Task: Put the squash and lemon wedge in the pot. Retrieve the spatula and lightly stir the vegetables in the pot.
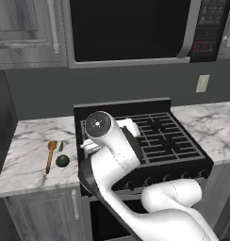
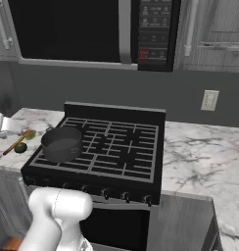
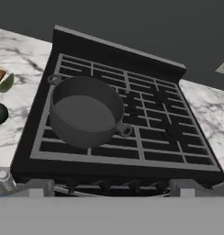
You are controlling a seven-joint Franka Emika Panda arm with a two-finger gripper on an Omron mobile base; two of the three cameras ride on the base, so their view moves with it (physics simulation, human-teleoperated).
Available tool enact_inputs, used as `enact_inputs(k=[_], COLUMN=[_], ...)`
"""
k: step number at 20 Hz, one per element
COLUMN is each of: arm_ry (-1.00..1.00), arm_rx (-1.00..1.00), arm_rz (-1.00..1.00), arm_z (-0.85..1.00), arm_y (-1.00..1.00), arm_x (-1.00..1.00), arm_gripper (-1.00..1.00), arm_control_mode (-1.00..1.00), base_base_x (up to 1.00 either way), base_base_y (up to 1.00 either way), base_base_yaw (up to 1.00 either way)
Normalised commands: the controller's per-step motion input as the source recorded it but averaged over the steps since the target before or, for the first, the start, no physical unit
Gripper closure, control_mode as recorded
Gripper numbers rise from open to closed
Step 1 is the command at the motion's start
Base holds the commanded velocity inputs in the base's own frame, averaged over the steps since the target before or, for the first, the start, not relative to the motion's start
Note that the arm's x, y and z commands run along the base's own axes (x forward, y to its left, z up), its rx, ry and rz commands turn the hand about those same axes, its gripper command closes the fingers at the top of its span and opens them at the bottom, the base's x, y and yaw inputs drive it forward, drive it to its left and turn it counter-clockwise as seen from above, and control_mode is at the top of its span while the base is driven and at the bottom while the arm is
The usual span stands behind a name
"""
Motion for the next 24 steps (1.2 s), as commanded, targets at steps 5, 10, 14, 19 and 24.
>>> enact_inputs(k=[5, 10, 14, 19, 24], arm_ry=[-0.10, 0.02, 0.12, 0.05, 0.00], arm_rx=[0.04, 0.05, 0.05, 0.06, 0.03], arm_rz=[-0.02, 0.03, 0.15, 0.17, 0.17], arm_z=[-0.02, -0.04, -0.34, -0.51, -0.51], arm_y=[0.68, 0.45, 0.26, 0.36, 0.32], arm_x=[0.15, 0.45, 0.56, 0.51, 0.39], arm_gripper=[-1.00, -1.00, -1.00, -1.00, -1.00], arm_control_mode=[-1.00, -1.00, -1.00, -1.00, -1.00], base_base_x=[0.00, 0.00, 0.00, 0.00, 0.00], base_base_y=[0.00, 0.00, 0.00, 0.00, 0.00], base_base_yaw=[0.00, 0.00, 0.00, 0.00, 0.00])
